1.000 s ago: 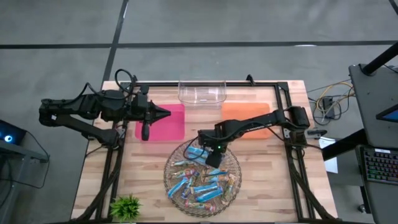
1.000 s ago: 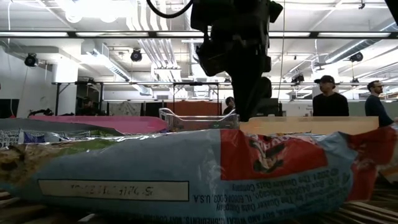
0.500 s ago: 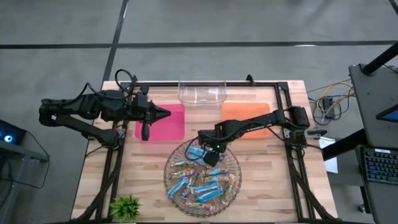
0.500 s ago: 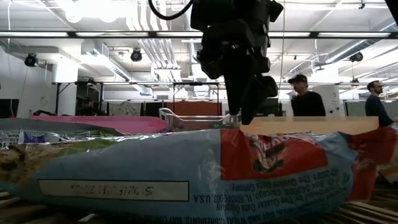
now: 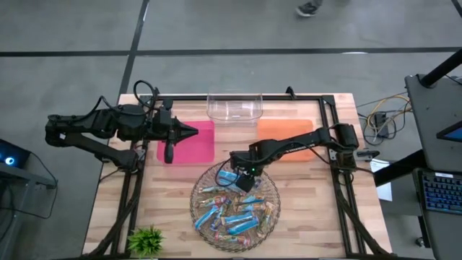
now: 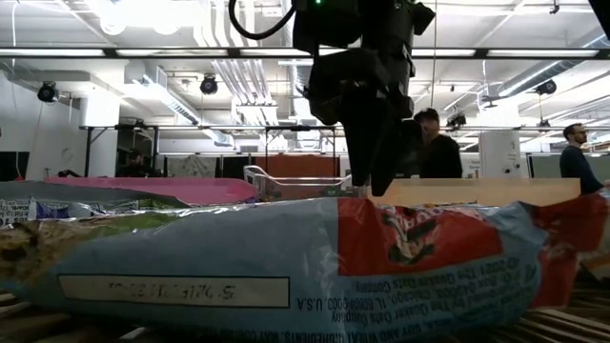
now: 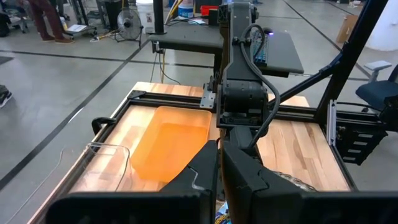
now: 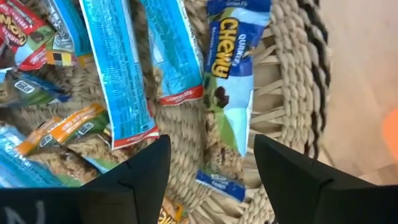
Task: Pick and place Granola Bars by type
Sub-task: Put the blue granola bar into the transparent bin
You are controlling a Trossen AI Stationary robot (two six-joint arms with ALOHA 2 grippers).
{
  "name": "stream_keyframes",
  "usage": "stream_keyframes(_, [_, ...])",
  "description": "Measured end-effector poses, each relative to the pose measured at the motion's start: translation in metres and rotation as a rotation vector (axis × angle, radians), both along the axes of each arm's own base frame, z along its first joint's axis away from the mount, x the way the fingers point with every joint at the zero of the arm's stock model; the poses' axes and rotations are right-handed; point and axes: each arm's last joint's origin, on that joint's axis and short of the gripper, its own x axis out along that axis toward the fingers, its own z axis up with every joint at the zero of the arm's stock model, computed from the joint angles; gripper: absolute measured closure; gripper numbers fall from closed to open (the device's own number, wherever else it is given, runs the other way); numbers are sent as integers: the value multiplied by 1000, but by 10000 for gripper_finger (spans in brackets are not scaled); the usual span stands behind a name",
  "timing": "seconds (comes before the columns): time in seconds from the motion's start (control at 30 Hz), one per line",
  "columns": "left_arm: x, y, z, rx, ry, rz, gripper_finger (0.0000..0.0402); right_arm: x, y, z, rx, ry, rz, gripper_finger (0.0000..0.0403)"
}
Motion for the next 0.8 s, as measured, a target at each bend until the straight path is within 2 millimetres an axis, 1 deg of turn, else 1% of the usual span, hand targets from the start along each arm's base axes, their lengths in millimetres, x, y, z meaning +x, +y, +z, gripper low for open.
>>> stream_keyframes(0.13, [0,0,0,-5,-1,1,397,0,-1,-1,-42,0,3,184])
stream_keyframes(0.4, [0,0,0,-9,-2,2,397,-2,1,-1,-67,8,31,184])
stream_keyframes(0.67, [0,0,0,-9,-1,2,397,-4,22,5,-47,16,115,184])
stream_keyframes(0.8, [0,0,0,-11,-2,2,397,-4,27,6,-48,13,131,184])
